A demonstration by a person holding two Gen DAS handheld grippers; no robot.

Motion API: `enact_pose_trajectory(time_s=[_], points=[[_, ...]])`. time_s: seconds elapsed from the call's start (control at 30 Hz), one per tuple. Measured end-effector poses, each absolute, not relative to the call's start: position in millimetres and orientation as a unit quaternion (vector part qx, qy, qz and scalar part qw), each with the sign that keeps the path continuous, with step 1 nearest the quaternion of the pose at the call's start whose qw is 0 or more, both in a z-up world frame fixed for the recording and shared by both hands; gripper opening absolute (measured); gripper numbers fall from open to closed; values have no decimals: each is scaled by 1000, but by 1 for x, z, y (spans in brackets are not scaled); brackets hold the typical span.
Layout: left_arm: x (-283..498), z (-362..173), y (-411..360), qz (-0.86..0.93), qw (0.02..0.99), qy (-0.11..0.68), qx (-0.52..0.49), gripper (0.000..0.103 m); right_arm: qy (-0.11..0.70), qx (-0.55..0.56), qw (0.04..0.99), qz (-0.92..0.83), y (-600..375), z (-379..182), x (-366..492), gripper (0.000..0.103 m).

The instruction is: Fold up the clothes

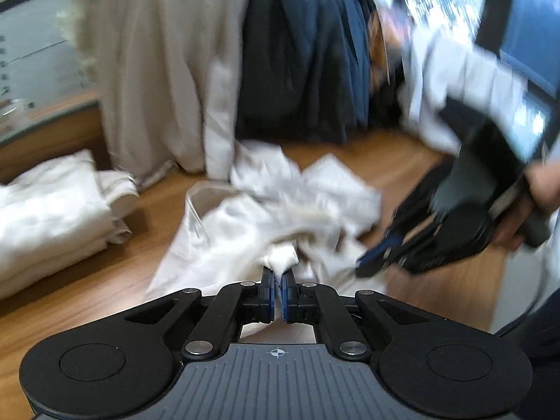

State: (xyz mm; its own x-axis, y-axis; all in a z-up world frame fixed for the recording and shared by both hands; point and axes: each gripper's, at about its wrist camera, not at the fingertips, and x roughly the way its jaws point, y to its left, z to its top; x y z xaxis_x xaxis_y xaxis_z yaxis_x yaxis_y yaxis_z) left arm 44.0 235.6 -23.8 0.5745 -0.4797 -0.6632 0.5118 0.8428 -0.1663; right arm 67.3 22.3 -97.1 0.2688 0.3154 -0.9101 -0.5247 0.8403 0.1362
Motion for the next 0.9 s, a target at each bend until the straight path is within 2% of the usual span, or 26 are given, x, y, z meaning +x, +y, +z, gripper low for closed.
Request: enact_pose_trajectory(time_s=[0.2,0.43,0.6,0.8,0.9], points=[[22,15,268,-232,910,342,-27,6,509,-104,806,283,23,-60,63,7],[4,11,276,-203,916,345,-19,6,465,-70,821,324,44,-26,75,11],[-8,-1,279,-187,913,363,-15,6,466,-82,803,362,80,-37,88,11],[-10,-26,280,-167,903,396,-3,6,503,-100,777,364,120,-80,97,12],[-6,-37,282,-156,899,409,-2,6,510,-113,780,345,133,-98,100,27]])
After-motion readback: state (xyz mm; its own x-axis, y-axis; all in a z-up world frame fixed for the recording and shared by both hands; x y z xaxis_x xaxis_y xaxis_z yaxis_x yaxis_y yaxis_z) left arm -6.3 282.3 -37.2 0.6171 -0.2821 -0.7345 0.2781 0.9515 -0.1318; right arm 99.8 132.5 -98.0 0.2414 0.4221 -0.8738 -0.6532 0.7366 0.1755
